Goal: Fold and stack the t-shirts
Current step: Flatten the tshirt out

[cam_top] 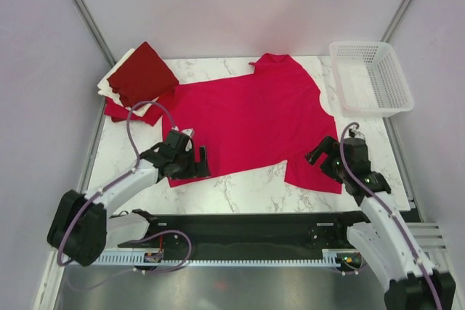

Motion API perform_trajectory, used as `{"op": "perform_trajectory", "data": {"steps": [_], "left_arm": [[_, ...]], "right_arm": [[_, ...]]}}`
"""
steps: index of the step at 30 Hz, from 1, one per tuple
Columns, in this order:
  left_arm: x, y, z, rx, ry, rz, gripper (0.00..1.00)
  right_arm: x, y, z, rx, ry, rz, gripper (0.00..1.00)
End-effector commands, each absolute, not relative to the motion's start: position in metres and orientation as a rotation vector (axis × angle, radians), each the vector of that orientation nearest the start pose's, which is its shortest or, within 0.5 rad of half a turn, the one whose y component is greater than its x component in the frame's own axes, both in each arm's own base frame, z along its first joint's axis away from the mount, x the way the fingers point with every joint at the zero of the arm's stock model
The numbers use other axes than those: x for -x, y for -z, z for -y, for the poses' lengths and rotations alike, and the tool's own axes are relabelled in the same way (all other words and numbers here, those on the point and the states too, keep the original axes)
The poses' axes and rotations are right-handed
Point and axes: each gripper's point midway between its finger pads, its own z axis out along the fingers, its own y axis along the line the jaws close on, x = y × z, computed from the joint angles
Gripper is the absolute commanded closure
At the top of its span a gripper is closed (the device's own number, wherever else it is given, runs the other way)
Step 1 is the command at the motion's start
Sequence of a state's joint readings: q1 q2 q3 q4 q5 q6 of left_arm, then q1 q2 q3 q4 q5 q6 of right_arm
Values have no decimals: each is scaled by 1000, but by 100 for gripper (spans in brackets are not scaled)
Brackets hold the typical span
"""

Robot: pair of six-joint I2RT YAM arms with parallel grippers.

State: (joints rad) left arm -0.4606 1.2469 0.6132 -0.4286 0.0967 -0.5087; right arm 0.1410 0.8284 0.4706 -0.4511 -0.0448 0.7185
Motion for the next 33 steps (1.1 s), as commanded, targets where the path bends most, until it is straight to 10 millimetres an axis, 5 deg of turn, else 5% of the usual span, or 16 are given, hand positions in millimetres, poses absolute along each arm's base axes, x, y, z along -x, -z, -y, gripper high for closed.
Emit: {"op": "perform_trajectory", "data": {"steps": [1,6,7,8,9,13,16,18,19,20,22,23,25,26,29,33], "left_arm": [[-209,-63,158,32,556,-2594,5],[-228,-136,179,-30,678,-2370,5],[-174,-114,168,160,689,-2665,4],[-178,-122,165,142,659,-2646,4],[-189,-135,163,87,620,-2604,3],[-226,-133,157,55,450,-2567,0],[-261,-125,179,50,479,-2541,1],[-288,-133,188,69,486,-2485,2],[-297,-119,191,72,458,-2519,1],[-305,-118,193,72,457,-2514,1],[-331,-113,192,88,414,-2495,1],[-336,-90,193,93,391,-2556,1],[-348,-83,198,86,403,-2572,2],[-350,-66,199,89,388,-2615,2],[-351,-47,200,83,377,-2651,3],[-350,-38,196,70,362,-2668,3]], "right_arm": [[-193,-92,-69,-752,-501,-2344,2],[-175,-126,-84,-698,-661,-2280,2],[-181,-143,-83,-670,-668,-2233,2],[-187,-150,-82,-654,-653,-2215,2],[-200,-164,-80,-601,-638,-2165,2],[-256,-206,-79,-522,-590,-2075,2],[-317,-218,-88,-476,-584,-2039,4],[-362,-199,-101,-443,-603,-2082,8],[-384,-212,-108,-408,-627,-2060,10],[-407,-179,-115,-402,-627,-2134,11],[-439,-177,-125,-358,-656,-2154,14],[-451,-140,-127,-378,-649,-2230,14],[-470,-124,-125,-389,-630,-2247,15],[-474,-96,-123,-415,-617,-2300,15],[-475,-62,-112,-495,-598,-2351,15],[-442,-21,-89,-599,-494,-2422,13]]}}
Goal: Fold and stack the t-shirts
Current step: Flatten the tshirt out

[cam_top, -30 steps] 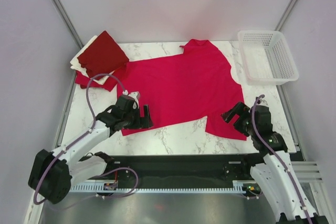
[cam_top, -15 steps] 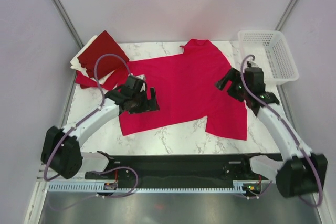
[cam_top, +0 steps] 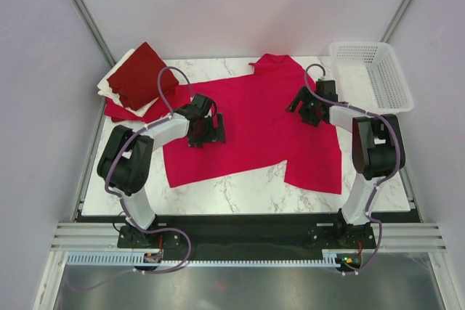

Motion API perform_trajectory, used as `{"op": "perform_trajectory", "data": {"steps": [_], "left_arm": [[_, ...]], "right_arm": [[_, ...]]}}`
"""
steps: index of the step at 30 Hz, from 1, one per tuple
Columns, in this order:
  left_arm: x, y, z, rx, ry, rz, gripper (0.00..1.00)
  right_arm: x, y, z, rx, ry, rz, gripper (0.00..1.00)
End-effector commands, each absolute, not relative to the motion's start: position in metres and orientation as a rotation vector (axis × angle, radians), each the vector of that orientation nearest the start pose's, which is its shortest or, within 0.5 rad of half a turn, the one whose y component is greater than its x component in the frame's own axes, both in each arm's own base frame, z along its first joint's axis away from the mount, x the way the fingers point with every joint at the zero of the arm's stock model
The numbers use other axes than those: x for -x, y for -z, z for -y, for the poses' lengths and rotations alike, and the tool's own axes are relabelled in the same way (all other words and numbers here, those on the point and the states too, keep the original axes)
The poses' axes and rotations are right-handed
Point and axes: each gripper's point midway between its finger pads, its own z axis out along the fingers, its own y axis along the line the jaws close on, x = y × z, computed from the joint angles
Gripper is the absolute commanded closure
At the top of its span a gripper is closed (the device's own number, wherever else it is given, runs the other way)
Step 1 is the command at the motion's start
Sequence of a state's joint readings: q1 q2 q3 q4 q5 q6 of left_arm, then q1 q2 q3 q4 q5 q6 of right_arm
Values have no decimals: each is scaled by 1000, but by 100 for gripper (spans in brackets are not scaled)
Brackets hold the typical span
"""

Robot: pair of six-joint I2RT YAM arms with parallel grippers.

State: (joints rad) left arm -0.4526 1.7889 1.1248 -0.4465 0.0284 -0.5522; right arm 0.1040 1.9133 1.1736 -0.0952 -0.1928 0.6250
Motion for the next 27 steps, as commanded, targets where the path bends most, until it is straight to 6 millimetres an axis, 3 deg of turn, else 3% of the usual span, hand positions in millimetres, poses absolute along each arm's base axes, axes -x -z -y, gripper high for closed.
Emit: {"op": "perform_trajectory", "data": {"steps": [1,2,3,5,6,7,9,10,14,15,19,21,23,27], "left_arm": [[-350,-38,195,67,354,-2666,3],[-349,-38,193,62,347,-2666,3],[-349,-37,190,62,342,-2666,3],[-349,-39,188,68,339,-2662,3],[-348,-38,187,72,338,-2663,3],[-348,-39,187,73,341,-2662,3],[-344,-35,186,75,337,-2674,3],[-343,-36,186,79,338,-2675,3],[-334,-34,183,105,345,-2686,3],[-333,-34,181,107,337,-2684,3],[-319,-34,168,137,289,-2677,3],[-308,-32,161,163,281,-2684,3],[-297,-28,156,172,275,-2701,3],[-291,-53,150,174,279,-2651,3]], "right_arm": [[-436,-20,-80,-636,-455,-2414,12],[-425,-13,-73,-677,-430,-2431,11],[-400,5,-59,-760,-394,-2469,10],[-379,2,-49,-845,-385,-2443,9],[-352,15,-47,-884,-364,-2479,8],[-346,1,-46,-879,-376,-2436,8],[-321,5,-46,-925,-377,-2423,7],[-321,-10,-45,-913,-393,-2376,6],[-324,-14,-43,-806,-365,-2397,4],[-337,-22,-46,-774,-390,-2395,3],[-361,-14,-54,-711,-421,-2456,4],[-379,-22,-52,-669,-402,-2438,4],[-383,-21,-49,-660,-368,-2464,4],[-393,-40,-47,-620,-356,-2431,3]]}}
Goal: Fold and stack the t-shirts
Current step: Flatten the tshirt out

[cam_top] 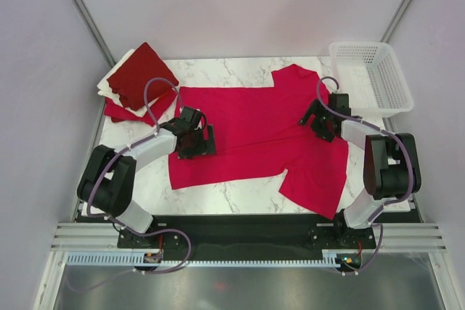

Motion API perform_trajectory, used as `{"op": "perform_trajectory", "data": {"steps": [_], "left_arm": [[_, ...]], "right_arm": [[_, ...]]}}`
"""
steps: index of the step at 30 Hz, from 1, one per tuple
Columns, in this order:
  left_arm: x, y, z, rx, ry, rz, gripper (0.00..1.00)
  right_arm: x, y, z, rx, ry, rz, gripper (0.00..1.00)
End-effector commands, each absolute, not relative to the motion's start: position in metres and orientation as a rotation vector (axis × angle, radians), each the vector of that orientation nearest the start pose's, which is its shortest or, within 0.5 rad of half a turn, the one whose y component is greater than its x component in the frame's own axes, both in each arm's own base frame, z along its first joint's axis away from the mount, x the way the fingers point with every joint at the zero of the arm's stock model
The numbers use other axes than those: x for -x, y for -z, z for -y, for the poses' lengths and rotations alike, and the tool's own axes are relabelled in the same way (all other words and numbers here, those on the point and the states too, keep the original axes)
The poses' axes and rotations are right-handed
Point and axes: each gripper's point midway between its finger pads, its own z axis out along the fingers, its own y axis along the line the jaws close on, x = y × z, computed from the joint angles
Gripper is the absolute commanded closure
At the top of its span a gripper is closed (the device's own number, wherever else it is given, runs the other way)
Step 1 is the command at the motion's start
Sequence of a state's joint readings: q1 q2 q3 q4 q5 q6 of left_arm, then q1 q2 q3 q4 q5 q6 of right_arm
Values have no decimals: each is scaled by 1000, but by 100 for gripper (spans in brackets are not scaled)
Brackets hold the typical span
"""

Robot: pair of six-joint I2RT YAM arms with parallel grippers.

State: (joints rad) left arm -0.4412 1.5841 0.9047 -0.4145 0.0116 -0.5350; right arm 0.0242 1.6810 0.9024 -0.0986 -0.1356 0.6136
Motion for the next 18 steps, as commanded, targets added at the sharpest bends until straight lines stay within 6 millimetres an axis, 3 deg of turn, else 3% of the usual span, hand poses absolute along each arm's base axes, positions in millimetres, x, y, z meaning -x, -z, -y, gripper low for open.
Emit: {"op": "perform_trajectory", "data": {"steps": [1,4,8,11,13,16,17,18], "left_arm": [[-292,-61,149,171,276,-2639,2],[-301,-104,149,100,290,-2557,1],[-304,-141,142,-18,242,-2500,0],[-298,-136,135,13,203,-2529,0],[-290,-120,134,85,211,-2569,0],[-275,-95,147,159,318,-2620,1],[-269,-96,156,155,399,-2617,2],[-266,-93,158,159,422,-2612,2]], "right_arm": [[-385,-41,-46,-602,-338,-2468,3],[-382,-73,-44,-550,-283,-2453,3],[-393,-130,-52,-490,-337,-2350,2],[-395,-148,-58,-467,-384,-2338,2],[-394,-148,-64,-467,-423,-2347,2],[-380,-135,-77,-475,-483,-2383,2],[-365,-119,-83,-470,-487,-2425,2],[-355,-122,-86,-475,-500,-2410,2]]}}
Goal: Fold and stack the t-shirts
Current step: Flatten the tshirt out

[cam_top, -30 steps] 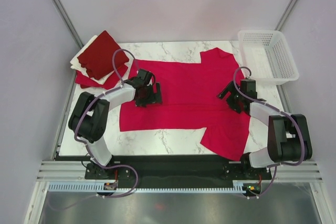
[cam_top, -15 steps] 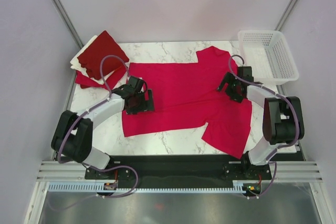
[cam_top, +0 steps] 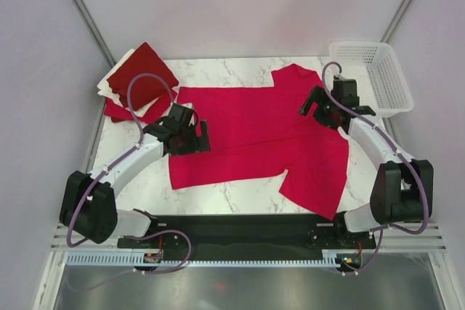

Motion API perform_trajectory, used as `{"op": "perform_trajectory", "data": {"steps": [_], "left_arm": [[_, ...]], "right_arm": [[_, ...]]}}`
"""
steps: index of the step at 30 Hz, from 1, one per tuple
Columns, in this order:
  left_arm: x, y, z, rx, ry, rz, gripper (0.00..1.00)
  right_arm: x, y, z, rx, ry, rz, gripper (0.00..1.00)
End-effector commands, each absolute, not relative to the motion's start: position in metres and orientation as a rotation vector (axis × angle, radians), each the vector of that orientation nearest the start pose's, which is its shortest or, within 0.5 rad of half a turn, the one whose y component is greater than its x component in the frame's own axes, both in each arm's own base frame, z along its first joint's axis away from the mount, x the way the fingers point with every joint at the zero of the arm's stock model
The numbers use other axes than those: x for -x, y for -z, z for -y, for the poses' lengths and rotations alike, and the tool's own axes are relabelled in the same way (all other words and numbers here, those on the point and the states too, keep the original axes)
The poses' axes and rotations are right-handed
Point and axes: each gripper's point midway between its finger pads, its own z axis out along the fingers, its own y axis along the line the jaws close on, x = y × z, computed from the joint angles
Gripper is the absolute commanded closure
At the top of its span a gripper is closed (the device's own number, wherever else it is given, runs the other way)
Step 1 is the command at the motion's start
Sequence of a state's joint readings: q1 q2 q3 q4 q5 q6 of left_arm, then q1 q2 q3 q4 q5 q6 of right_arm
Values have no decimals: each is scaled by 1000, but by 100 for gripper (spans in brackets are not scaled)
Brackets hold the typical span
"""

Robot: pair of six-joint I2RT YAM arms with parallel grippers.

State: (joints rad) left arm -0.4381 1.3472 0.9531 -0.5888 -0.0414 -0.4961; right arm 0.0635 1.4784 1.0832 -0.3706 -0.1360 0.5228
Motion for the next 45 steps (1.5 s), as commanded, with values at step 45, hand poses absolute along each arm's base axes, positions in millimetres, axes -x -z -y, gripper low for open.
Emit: {"op": "perform_trajectory", "data": {"steps": [45], "left_arm": [[-288,-225,94,-73,109,-2271,0]], "right_arm": [[-426,-226,-65,-524,-324,-2158,3]]}}
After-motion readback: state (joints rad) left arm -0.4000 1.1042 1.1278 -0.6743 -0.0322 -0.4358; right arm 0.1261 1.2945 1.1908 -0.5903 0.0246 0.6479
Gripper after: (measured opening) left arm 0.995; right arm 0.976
